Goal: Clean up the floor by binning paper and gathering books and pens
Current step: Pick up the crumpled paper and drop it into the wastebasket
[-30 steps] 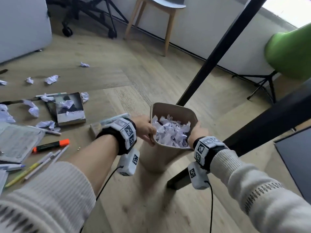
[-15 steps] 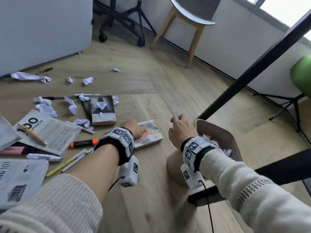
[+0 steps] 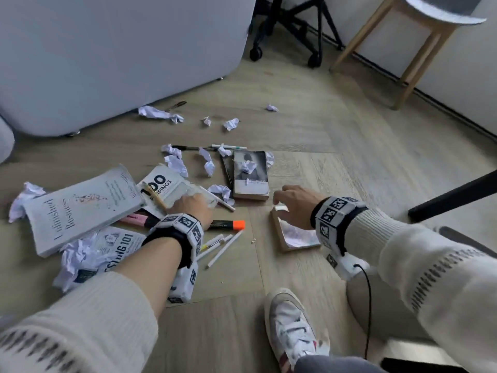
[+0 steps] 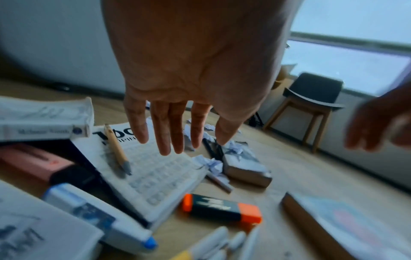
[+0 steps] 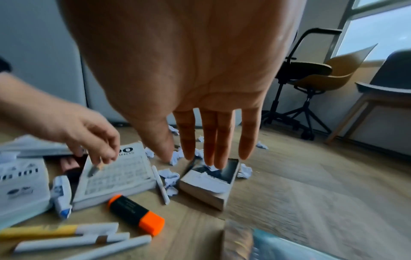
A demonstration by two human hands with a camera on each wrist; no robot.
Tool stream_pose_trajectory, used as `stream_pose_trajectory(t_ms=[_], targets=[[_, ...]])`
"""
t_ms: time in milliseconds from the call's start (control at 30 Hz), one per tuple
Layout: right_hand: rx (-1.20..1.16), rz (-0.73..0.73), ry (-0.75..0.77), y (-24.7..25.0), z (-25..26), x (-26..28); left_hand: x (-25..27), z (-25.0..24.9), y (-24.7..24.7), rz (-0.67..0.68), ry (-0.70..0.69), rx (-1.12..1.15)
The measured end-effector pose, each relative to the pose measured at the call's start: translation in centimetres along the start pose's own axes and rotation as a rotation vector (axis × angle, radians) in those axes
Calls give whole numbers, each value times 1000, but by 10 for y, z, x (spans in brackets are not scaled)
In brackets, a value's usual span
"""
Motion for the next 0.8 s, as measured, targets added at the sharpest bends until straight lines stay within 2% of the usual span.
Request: stream_pose_trajectory(t_ms=[100,233,333,400,567,633,700,733,800], targets=[[-57,0,42,-20,23,-47,1,23,-7,28,29,-33],[91,14,207,-50,60,-115,5,45,-21,66,-14,-90],[253,-6,310,-62,76,-152,0,56,-13,-18,-4,-88],[268,-12,338,-69,80,-162,-2,65,-7,-87,35,-68],[-7,-227,439,-75,73,-161,0,73,-21,-76,149,-55],[11,-261,510,-79,70,-159,-5,64,-20,-131,178,-128],[-56,-363,532,-71,63,-158,-14,52,-14,-185,183,-176],[-139,-436,505,-62,57,-157,-18,46,-11,-182,180,-173],[-368,-549,323,-42,26,-163,-32,34,-5,-142,162,-173]])
Point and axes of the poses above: each hand's wrist, its own x-axis away from the middle knuckle, its own y-axis out of the back of the hand, z = x × y, the point moved 6 cm from there along -x, towards the middle knuckle, and after that the axes turned 7 degrees about x, right-handed, at the moved point
